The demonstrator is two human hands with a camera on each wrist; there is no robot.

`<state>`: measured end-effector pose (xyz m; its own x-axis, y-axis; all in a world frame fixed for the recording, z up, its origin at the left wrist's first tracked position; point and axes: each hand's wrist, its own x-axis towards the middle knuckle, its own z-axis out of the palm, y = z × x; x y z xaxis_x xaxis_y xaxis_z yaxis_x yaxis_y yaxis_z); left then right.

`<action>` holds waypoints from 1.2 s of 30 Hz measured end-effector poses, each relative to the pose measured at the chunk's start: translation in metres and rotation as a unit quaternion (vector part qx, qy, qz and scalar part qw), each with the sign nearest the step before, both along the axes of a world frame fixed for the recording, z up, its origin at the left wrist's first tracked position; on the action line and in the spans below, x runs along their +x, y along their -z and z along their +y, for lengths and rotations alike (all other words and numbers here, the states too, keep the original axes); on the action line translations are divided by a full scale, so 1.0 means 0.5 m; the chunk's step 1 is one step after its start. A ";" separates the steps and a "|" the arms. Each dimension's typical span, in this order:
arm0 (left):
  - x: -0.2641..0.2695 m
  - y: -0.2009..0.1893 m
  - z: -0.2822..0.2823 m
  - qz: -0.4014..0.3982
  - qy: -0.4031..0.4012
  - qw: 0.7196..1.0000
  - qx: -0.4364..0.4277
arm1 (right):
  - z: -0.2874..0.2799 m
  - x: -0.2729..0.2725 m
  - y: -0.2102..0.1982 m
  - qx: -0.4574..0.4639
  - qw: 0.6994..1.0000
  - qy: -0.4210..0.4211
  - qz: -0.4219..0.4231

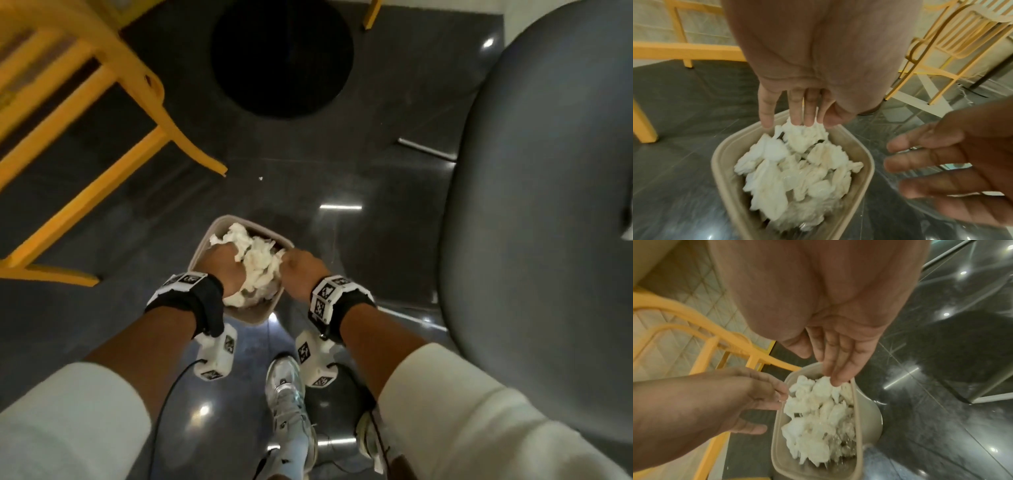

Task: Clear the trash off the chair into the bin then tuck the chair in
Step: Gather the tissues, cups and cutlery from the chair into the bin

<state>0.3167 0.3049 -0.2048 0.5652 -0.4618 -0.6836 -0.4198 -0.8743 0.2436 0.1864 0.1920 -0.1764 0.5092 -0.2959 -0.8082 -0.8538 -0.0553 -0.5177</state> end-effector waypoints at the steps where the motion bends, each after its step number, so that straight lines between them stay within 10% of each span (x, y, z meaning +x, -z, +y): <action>1: 0.001 -0.021 -0.021 -0.006 0.019 1.000 -0.008 | -0.014 -0.013 -0.016 -0.009 1.000 0.015 -0.012; 13: -0.266 -0.314 -0.540 -0.045 0.217 0.937 -0.271 | -0.368 -0.312 -0.263 -0.119 0.921 0.341 -0.143; 24: -0.667 -0.298 -0.888 -0.104 0.528 0.806 -0.245 | -0.626 -0.786 -0.259 -0.430 0.848 0.260 0.167; 36: -0.687 -0.237 -0.937 -0.157 0.599 0.766 -0.173 | -0.719 -0.831 -0.207 -0.282 0.919 0.198 0.190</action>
<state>-0.0267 -0.1635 -0.0861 -0.2956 -0.9001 -0.3201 -0.9553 0.2793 0.0969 -0.2291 -0.1674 -0.0727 -0.0170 -0.8236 -0.5669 -0.9780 0.1316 -0.1619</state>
